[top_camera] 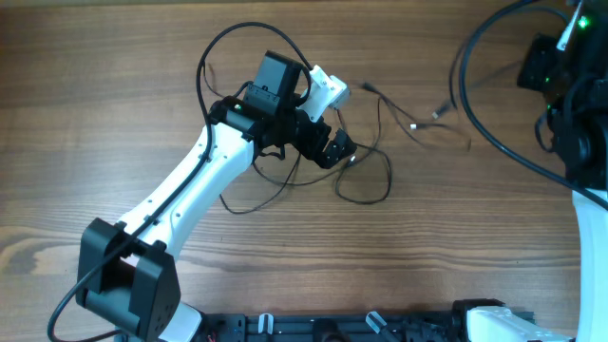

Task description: Untangle cables

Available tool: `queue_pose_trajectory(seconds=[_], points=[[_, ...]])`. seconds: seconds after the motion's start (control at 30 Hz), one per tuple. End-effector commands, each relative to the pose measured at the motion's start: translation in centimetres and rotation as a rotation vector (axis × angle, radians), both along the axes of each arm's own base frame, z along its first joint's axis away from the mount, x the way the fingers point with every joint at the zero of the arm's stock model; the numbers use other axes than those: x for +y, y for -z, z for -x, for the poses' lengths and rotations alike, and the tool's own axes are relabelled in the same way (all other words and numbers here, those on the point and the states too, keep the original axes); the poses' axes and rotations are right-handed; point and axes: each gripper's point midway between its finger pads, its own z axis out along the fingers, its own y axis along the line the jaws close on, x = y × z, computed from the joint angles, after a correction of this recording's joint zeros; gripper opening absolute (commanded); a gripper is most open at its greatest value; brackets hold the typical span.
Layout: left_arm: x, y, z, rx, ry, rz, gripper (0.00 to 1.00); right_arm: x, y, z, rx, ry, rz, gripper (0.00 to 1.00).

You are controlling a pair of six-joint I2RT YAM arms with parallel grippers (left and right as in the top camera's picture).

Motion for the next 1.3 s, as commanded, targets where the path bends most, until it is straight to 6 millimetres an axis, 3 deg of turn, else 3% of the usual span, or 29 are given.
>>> queue_pose_trajectory(seconds=[0.0,0.13,0.33,0.47,0.5,0.67,0.83,0.97,1.03,1.1,1.2,1.27], points=[[-0.4,0.4,0.4,0.004,0.033,0.003,1.00,-3.3,-1.0,1.7,-0.042,0.229,0.044,0.04],[-0.4,0.4,0.4,0.004,0.033,0.003,1.00,-4.8,-1.0,3.0,-0.034,0.328,0.075,0.04],[-0.5,0.4,0.4,0.005,0.034,0.003,1.00,-8.7,0.7,4.3,-0.023,0.462,-0.028,0.04],[-0.5,0.5,0.7,0.019,0.040,0.006,1.00,-13.2,2.1,5.8,-0.025,0.602,-0.105,0.04],[-0.5,0.5,0.8,0.022,0.042,0.007,1.00,-15.3,2.4,6.8,-0.038,0.679,-0.128,0.04],[-0.5,0.5,0.8,0.024,0.044,0.010,1.00,-20.0,3.0,9.6,-0.077,0.780,-0.218,0.04],[-0.7,0.4,1.0,0.031,0.049,0.020,1.00,-19.9,5.7,6.8,-0.017,0.574,-0.375,0.04],[-0.7,0.3,1.0,0.032,0.049,0.022,1.00,-20.0,11.0,5.3,0.116,0.594,-0.489,0.05],[-0.7,0.4,1.0,0.033,0.050,0.022,1.00,-19.8,14.9,4.9,0.214,0.621,-0.570,0.22],[-0.7,0.4,1.0,0.033,0.049,0.022,1.00,-19.1,18.3,4.0,0.286,0.592,-0.651,0.32],[-0.7,0.4,1.0,0.033,0.049,0.022,1.00,-17.5,21.7,2.6,0.364,0.545,-0.705,0.41],[-0.7,0.3,1.0,0.033,0.050,0.022,1.00,-16.3,22.8,1.7,0.396,0.515,-0.703,0.51]])
